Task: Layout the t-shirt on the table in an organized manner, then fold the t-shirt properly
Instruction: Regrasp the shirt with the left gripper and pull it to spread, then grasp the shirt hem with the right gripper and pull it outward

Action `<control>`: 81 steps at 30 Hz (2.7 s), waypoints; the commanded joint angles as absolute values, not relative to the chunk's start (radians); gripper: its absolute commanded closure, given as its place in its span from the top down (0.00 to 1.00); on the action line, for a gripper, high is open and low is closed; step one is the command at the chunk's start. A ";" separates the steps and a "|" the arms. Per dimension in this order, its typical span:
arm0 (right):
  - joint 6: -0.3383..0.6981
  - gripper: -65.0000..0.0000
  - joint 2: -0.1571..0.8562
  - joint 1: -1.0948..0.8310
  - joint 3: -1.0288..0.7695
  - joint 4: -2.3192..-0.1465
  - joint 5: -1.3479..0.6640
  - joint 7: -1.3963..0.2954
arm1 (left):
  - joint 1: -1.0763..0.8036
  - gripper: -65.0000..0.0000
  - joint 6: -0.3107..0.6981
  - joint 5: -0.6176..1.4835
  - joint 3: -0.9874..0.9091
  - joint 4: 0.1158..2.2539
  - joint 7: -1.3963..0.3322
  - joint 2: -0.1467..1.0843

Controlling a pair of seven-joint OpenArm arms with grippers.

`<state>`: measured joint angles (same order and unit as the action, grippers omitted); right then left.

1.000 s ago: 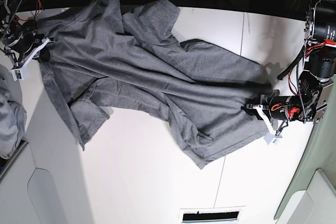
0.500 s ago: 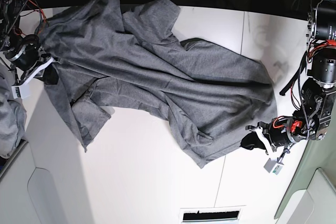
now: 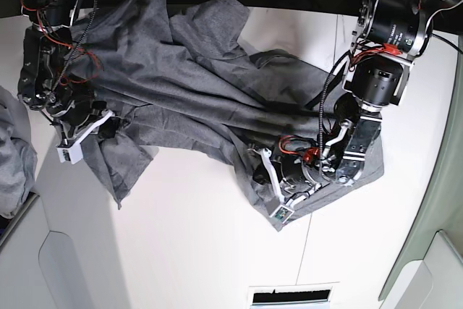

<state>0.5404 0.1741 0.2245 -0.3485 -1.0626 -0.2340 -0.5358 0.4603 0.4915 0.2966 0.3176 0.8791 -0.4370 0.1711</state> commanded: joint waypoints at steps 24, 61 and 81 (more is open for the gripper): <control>0.509 0.00 0.385 0.271 -0.351 -0.989 -0.229 -0.486 | 0.479 0.01 0.240 0.216 0.387 0.718 -0.416 0.397; 0.573 0.00 0.418 0.012 -0.352 -1.023 -0.481 -0.524 | 0.258 0.24 0.670 0.700 0.210 1.213 -0.658 0.399; 0.573 0.07 0.406 -0.044 -0.269 -1.571 -0.553 -0.580 | 0.060 0.24 0.670 0.677 0.210 1.387 -0.663 0.383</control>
<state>0.5671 0.3958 -0.0551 -0.2634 -1.5574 -0.5457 -0.5896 0.0448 0.6601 0.6613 0.2157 1.3697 -0.6807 0.3771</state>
